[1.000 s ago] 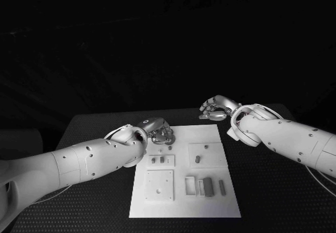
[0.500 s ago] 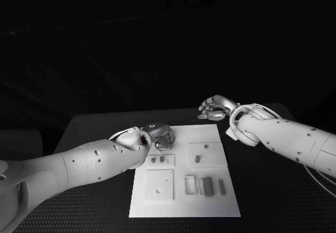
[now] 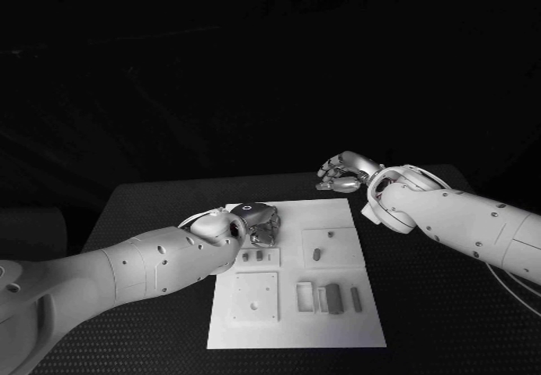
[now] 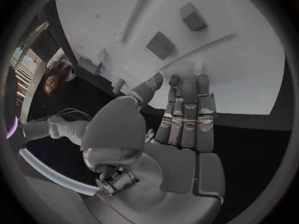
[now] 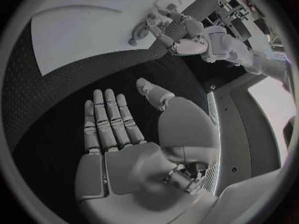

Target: Assemble the parts on the task board

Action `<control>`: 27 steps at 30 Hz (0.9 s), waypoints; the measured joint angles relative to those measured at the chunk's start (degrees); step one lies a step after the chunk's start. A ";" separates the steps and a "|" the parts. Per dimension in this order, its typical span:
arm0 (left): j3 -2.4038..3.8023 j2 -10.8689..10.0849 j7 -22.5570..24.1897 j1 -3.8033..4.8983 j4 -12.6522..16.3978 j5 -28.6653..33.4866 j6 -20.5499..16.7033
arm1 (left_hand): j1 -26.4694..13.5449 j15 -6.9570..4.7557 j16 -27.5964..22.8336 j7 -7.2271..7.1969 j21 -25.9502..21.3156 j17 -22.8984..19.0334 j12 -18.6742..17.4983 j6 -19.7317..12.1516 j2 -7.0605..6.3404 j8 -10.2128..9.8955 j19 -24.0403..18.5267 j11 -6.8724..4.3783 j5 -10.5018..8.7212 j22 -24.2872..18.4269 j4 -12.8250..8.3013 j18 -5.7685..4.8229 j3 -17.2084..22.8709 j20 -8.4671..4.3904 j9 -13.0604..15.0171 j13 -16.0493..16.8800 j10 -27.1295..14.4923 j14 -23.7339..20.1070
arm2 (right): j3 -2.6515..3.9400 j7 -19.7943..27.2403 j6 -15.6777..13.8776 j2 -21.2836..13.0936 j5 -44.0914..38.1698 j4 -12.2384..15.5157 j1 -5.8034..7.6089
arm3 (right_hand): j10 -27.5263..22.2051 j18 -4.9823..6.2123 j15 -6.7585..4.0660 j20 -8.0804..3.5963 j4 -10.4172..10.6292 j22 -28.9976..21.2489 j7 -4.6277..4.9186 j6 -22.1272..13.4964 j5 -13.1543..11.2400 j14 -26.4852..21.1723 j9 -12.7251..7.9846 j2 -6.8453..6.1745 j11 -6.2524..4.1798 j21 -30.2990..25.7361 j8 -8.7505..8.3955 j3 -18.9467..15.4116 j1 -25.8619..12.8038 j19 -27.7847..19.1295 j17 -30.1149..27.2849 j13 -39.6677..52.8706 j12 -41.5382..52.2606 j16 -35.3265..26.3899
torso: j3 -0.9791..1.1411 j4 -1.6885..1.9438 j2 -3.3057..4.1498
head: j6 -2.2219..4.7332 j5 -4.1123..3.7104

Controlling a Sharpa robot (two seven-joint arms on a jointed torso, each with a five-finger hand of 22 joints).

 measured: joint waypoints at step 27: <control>0.07 0.43 -1.12 -0.13 -1.34 -0.58 0.73 | 2.44 -0.59 4.02 0.41 2.35 2.12 -1.26 2.06 1.96 0.21 1.42 -0.80 0.01 2.57 -0.46 0.40 1.58 -0.82 -0.45 1.06 2.49 0.80 | 0.00 0.07 0.06 0.03 0.02 0.02 0.00 | 0.41 0.01 0.00 0.00 0.00 0.11 0.00 0.00 0.00 0.00 -0.04 0.00 0.00 0.00 0.19 0.00 0.00 0.00 -0.11 0.00 -0.22 0.00 | -0.05 0.06 -0.02 | -0.13 -0.23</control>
